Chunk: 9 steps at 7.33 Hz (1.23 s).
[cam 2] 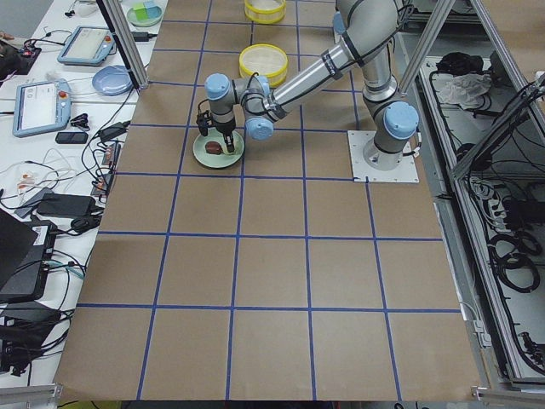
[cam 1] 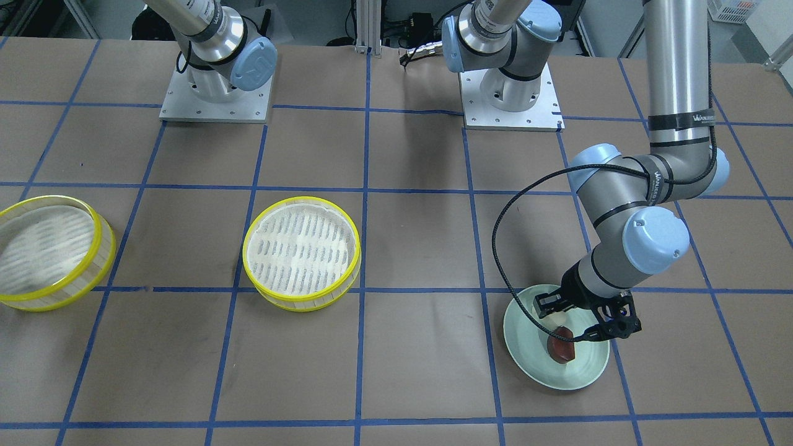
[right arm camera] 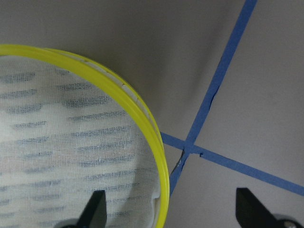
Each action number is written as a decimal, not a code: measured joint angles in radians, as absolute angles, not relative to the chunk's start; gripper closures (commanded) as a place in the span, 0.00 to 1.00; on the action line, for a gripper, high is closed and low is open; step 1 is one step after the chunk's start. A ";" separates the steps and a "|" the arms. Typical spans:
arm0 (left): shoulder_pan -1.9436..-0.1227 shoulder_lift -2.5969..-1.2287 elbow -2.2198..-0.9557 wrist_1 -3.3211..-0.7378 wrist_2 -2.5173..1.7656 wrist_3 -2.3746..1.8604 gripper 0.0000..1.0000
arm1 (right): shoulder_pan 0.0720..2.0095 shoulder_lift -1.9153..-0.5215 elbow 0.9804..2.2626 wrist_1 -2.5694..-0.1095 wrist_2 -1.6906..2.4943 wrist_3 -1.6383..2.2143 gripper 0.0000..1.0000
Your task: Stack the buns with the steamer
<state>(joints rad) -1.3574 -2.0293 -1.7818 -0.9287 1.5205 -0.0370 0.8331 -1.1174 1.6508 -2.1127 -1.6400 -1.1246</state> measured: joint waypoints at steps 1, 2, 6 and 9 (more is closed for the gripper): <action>-1.358 -2.029 -1.782 -0.927 1.520 -0.039 0.98 | 0.828 -1.113 1.681 -2.164 -1.646 -1.107 0.21; -1.359 -2.020 -1.780 -0.926 1.520 -0.040 0.99 | 0.821 -1.111 1.707 -2.204 -1.648 -1.086 0.32; -1.438 -1.890 -1.768 -0.950 1.517 -0.103 0.99 | 0.809 -1.110 1.728 -2.216 -1.649 -1.071 1.00; -1.708 -1.817 -1.729 -0.989 1.575 -0.358 1.00 | 0.808 -1.118 1.727 -2.209 -1.651 -1.063 1.00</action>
